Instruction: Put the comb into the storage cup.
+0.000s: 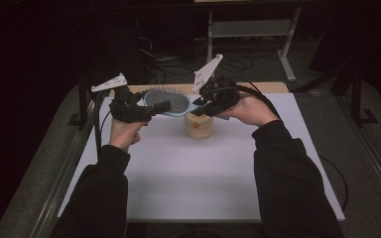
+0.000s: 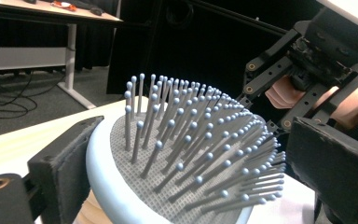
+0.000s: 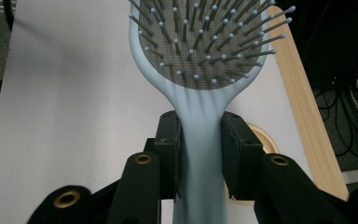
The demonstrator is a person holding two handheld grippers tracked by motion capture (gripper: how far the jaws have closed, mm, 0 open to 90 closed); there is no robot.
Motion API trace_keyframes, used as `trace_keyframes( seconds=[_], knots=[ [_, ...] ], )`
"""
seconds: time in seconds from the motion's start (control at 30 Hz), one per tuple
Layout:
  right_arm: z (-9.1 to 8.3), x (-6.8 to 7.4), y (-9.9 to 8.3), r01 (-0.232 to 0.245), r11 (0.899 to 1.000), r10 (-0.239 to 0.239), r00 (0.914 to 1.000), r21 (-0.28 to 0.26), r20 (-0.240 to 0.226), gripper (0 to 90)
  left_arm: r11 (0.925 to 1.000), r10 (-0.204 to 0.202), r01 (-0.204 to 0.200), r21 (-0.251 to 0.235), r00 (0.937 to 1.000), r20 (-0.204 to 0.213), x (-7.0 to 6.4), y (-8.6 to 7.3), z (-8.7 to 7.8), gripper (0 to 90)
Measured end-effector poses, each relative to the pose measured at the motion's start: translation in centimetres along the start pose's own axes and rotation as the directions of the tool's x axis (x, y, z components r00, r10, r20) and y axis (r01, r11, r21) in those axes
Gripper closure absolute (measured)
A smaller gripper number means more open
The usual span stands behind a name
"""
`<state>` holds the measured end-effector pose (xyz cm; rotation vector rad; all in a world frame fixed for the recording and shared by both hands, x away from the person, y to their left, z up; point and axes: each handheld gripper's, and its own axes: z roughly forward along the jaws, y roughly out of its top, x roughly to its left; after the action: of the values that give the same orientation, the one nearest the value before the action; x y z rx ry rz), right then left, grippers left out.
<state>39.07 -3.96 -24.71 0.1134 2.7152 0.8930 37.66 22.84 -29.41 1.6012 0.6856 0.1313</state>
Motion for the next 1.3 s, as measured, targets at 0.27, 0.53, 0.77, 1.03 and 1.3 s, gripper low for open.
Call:
trace_keyframes(
  seconds=[0.27, 0.53, 0.77, 1.03, 1.3],
  knots=[
    [0.3, 0.1, 0.1, 0.004, 1.0, -0.004, 0.9998, 0.007, 0.019, 68.6, 0.9966, -0.082, 0.081, -0.013, 0.9965, -0.019, 0.6, -0.2, 0.1, 15.1],
    [0.8, 0.1, 0.1, 0.003, 1.0, -0.003, 0.9994, 0.012, 0.033, 68.3, 0.985, -0.171, 0.17, -0.028, 0.9851, -0.018, 1.4, -0.6, 0.0, 21.2],
    [0.6, 0.2, 0.1, 0.007, 1.0, -0.007, 0.9987, -0.01, 0.051, 68.2, 0.9796, -0.199, 0.198, -0.035, 0.98, -0.014, 1.5, -0.5, -0.3, 22.5],
    [1.1, 0.3, 0.1, 0.014, 1.0, -0.014, 0.9982, 0.013, 0.057, 68.2, 0.9833, -0.181, 0.18, -0.023, 0.9825, -0.044, 1.6, -0.4, -0.5, 34.6],
    [1.8, 0.4, 0.3, 0.02, 0.999, -0.022, 0.9983, 0.037, 0.054, 68.2, 0.9937, -0.105, 0.102, -0.048, 0.9918, -0.073, 0.6, 0.2, -1.0, 47.6]
  ],
)
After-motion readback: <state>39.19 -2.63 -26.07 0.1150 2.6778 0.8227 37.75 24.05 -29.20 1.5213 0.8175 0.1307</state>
